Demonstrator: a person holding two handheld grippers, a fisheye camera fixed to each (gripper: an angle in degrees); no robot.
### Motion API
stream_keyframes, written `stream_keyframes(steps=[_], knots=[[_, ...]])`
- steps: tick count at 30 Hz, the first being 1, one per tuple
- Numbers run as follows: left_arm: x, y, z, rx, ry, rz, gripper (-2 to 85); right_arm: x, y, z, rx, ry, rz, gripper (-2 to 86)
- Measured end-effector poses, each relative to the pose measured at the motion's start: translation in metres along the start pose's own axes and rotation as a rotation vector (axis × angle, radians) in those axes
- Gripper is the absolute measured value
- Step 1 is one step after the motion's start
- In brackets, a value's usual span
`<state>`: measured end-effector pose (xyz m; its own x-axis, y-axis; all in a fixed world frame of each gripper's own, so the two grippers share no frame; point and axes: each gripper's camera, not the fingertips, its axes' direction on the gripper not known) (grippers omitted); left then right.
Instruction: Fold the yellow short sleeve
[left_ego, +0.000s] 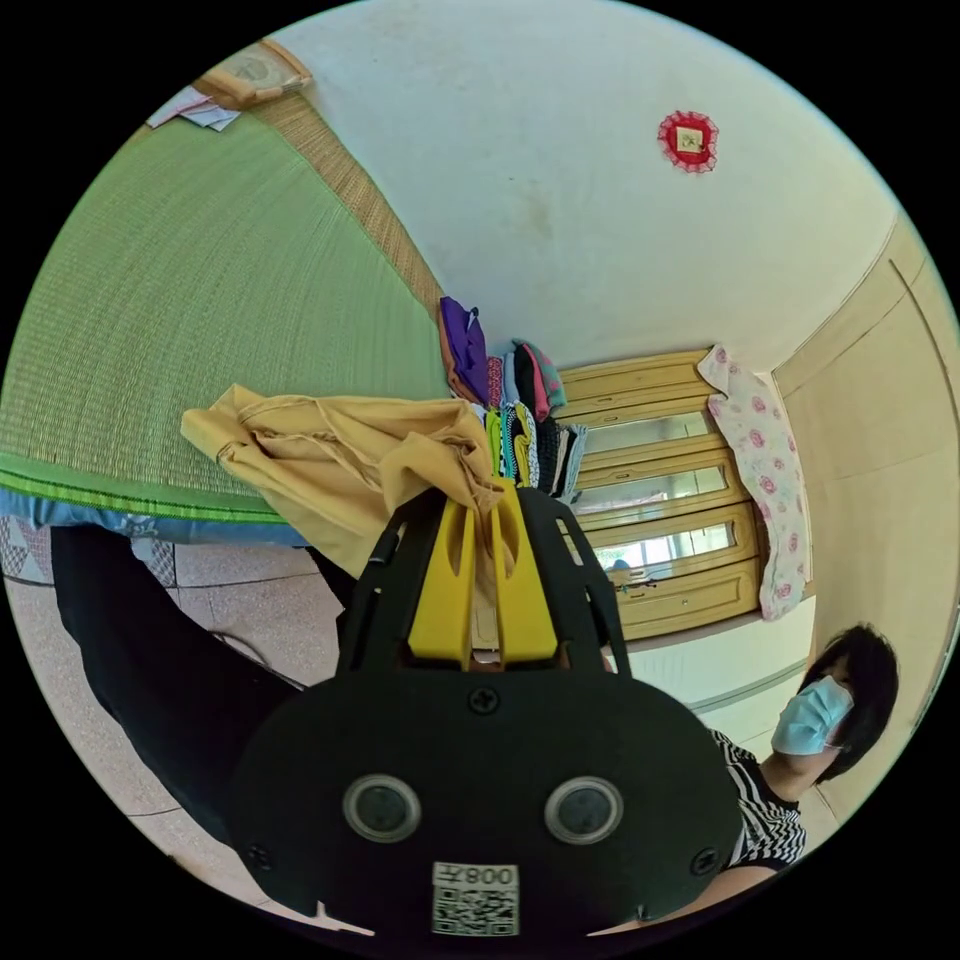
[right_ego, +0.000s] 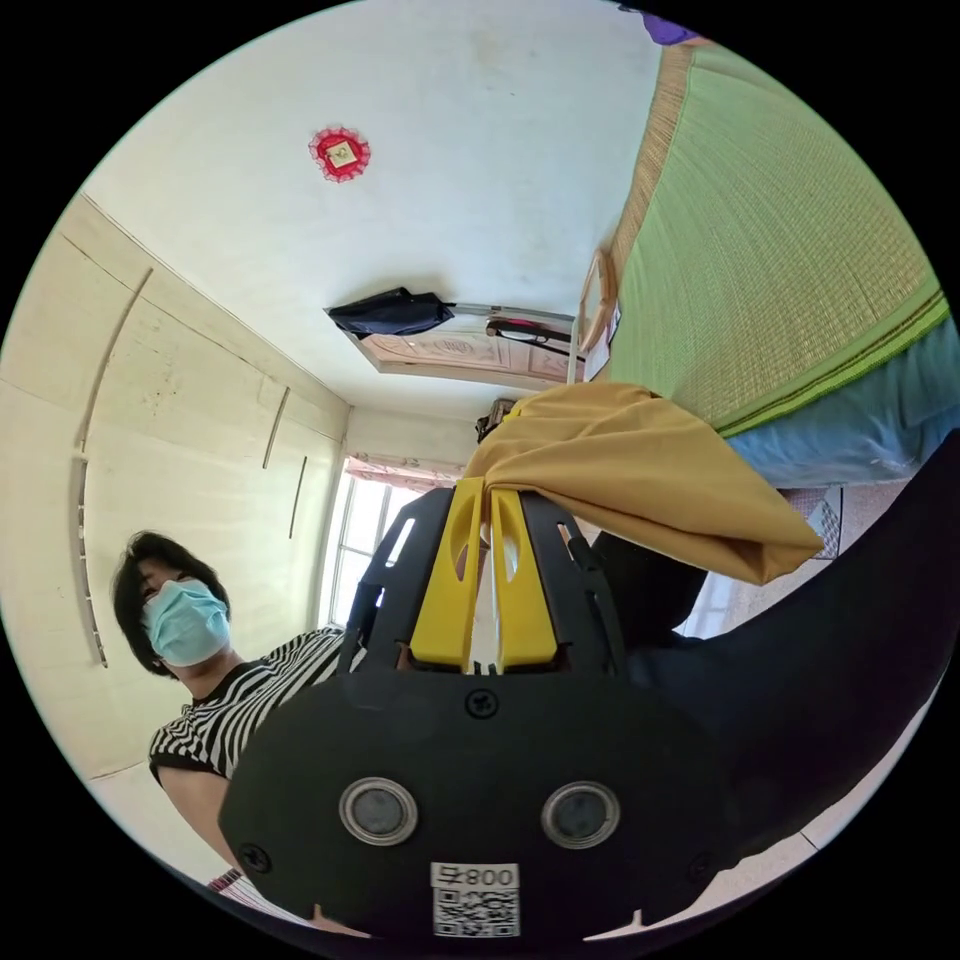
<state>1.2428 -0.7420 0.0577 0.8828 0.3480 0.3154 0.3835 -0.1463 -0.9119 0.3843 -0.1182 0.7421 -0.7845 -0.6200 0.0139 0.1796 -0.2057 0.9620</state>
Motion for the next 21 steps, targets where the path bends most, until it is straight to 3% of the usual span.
stream_keyframes(steps=[10,16,21], knots=[[0.091,-0.196,0.039,-0.078,-0.032,0.007,3.2,0.029,-0.062,-0.075,0.073,-0.009,-0.025,0.5],[0.140,-0.408,0.129,-0.142,-0.011,0.039,3.2,0.044,-0.204,-0.145,0.142,0.061,-0.075,0.5],[0.215,-0.611,0.236,-0.183,0.079,0.137,3.2,0.015,-0.381,-0.238,0.249,0.168,-0.188,0.6]])
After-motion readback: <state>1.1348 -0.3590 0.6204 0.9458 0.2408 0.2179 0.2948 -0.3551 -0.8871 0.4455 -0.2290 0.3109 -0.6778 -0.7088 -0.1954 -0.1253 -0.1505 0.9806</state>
